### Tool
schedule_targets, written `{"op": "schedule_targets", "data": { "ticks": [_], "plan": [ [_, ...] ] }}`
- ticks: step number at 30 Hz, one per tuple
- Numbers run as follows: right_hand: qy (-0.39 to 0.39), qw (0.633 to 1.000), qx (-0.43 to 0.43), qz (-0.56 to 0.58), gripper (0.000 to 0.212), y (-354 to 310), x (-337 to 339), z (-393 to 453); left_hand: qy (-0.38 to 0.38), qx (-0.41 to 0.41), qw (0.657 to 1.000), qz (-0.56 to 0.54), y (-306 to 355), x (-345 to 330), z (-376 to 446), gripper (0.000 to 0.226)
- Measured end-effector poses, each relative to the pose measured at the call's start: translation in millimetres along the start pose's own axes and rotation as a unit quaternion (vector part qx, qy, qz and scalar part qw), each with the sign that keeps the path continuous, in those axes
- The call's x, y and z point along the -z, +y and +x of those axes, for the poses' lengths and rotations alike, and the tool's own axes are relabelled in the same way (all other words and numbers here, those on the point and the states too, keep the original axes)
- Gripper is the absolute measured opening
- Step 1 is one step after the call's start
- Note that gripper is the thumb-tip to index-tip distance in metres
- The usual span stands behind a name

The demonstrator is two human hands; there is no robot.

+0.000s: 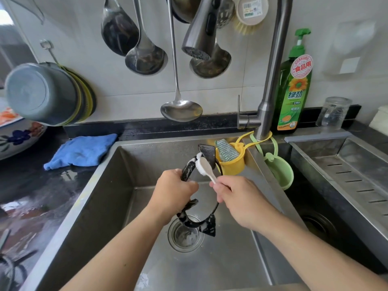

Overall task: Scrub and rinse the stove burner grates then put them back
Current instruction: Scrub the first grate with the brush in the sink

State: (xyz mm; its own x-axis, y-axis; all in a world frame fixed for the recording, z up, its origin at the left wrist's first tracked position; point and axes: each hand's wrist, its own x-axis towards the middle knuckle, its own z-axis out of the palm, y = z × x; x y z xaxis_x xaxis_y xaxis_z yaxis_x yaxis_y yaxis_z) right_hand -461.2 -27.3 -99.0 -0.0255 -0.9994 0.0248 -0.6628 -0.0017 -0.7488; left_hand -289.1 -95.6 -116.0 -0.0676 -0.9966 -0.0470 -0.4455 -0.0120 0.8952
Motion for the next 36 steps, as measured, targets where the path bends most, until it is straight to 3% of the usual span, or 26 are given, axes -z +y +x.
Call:
{"op": "schedule_targets", "data": {
  "ticks": [6,12,18,23,28,30,33,36],
  "plan": [
    [-0.068,0.995,0.015,-0.065,0.027,1,-5,1,-0.025,-0.043,0.998,0.022,3,-1,-5,0.01],
    [0.022,0.992,-0.115,-0.042,0.046,0,4,8,-0.001,-0.054,0.993,0.109,4,-6,-6,0.02],
    [-0.051,0.996,-0.055,-0.045,0.047,-14,-10,-2,-0.016,-0.062,0.994,0.085,5,-7,-7,0.017],
    [0.022,0.992,-0.118,-0.046,0.049,-4,2,7,-0.007,-0.052,0.994,0.093,7,-11,-9,0.017],
    [-0.091,0.993,-0.05,-0.049,0.046,-12,-6,-2,-0.02,-0.059,0.993,0.095,4,-9,-8,0.012],
    [-0.073,0.994,-0.059,-0.059,0.046,-10,-3,2,-0.017,-0.057,0.993,0.101,4,-10,-7,0.013],
    [0.014,0.992,-0.106,-0.06,0.048,-2,3,10,-0.007,-0.058,0.991,0.117,8,-14,-10,0.024],
    [-0.002,0.993,-0.118,-0.015,0.047,3,-4,9,0.011,-0.083,0.981,0.172,9,-15,-12,0.033]
  ]
}}
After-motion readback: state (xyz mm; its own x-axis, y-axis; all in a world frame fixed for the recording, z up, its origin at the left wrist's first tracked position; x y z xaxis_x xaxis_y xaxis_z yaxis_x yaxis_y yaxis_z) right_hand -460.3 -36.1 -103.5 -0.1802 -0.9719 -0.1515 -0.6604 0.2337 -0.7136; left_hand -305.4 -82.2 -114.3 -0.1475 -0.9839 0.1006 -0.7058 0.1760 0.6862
